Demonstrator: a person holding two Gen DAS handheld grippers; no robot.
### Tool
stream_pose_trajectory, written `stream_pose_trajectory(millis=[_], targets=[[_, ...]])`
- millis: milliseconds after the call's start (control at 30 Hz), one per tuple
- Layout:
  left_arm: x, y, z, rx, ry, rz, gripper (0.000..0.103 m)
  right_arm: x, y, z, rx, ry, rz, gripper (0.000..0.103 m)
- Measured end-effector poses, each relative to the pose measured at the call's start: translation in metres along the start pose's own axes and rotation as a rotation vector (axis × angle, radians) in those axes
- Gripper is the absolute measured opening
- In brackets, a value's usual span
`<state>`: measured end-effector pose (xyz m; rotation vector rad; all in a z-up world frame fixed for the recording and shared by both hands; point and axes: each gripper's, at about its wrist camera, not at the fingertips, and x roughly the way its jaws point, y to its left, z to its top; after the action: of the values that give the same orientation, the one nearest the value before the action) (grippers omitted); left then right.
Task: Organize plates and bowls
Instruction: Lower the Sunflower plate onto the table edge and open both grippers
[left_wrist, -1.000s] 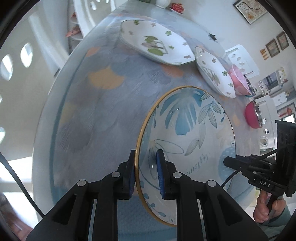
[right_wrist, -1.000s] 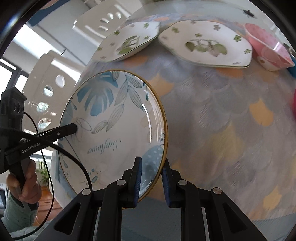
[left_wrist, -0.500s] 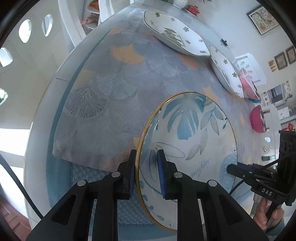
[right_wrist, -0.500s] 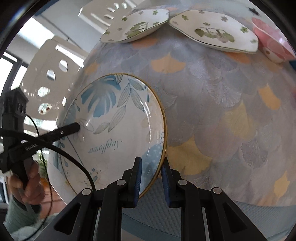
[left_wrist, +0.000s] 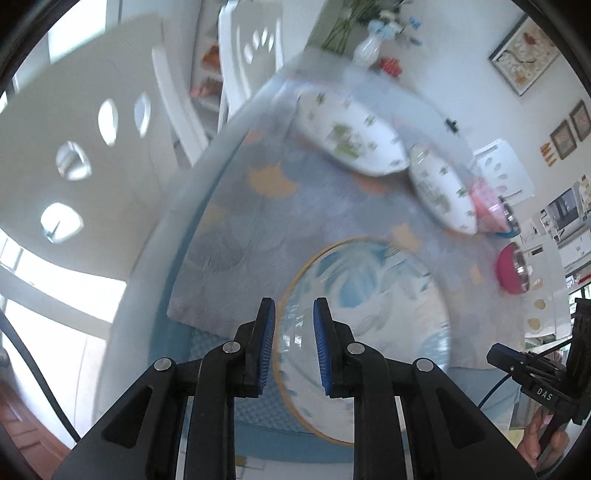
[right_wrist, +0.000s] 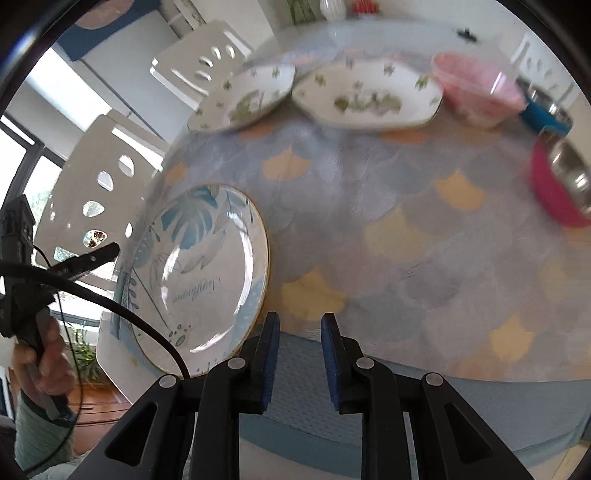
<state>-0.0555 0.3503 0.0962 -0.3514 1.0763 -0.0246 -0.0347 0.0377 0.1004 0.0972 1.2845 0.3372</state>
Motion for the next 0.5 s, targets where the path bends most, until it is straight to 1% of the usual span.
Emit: stream_pose_trajectory(millis=[100,167,200,233,267,300,333,367,433,500], targets=[[-0.027,-0.027,0.006,0.004,-0.062,-0.008,0.019,-0.030,-0.003,-0.003,-0.056,-0.052,-0.040,0.024],[-0.044,-0.049,0.008,0.007,-0.096,-0.036,0.021,-0.051,-0.007,-0.008,-0.096,-0.080,-0.073,0.029],[-0.055,-0.065,0.009,0.018,-0.114,-0.045,0.029,-0.062,-0.010,-0.012,-0.113,-0.100,-0.093,0.037],[-0.061,-0.076,0.009,0.027,-0.125,-0.046,0.036,-0.074,-0.017,-0.017,-0.124,-0.118,-0.104,0.049],[-0.066,-0.088,0.009,0.038,-0.131,-0.048,0.040,-0.084,-0.020,-0.023,-0.136,-0.140,-0.114,0.054],[-0.072,-0.100,0.010,0.050,-0.136,-0.054,0.048,-0.097,-0.024,-0.031,-0.149,-0.175,-0.124,0.055],[-0.078,-0.114,0.008,0.063,-0.149,-0.066,0.054,-0.106,-0.027,-0.037,-0.158,-0.196,-0.129,0.055],[-0.084,-0.125,0.006,0.069,-0.159,-0.072,0.056,-0.114,-0.030,-0.043,-0.166,-0.210,-0.133,0.055],[-0.093,-0.146,0.001,0.082,-0.167,-0.079,0.057,-0.126,-0.038,-0.056,-0.167,-0.230,-0.139,0.055],[-0.102,-0.167,-0.007,0.106,-0.178,-0.079,0.057,-0.137,-0.047,-0.069,-0.146,-0.240,-0.115,0.056]])
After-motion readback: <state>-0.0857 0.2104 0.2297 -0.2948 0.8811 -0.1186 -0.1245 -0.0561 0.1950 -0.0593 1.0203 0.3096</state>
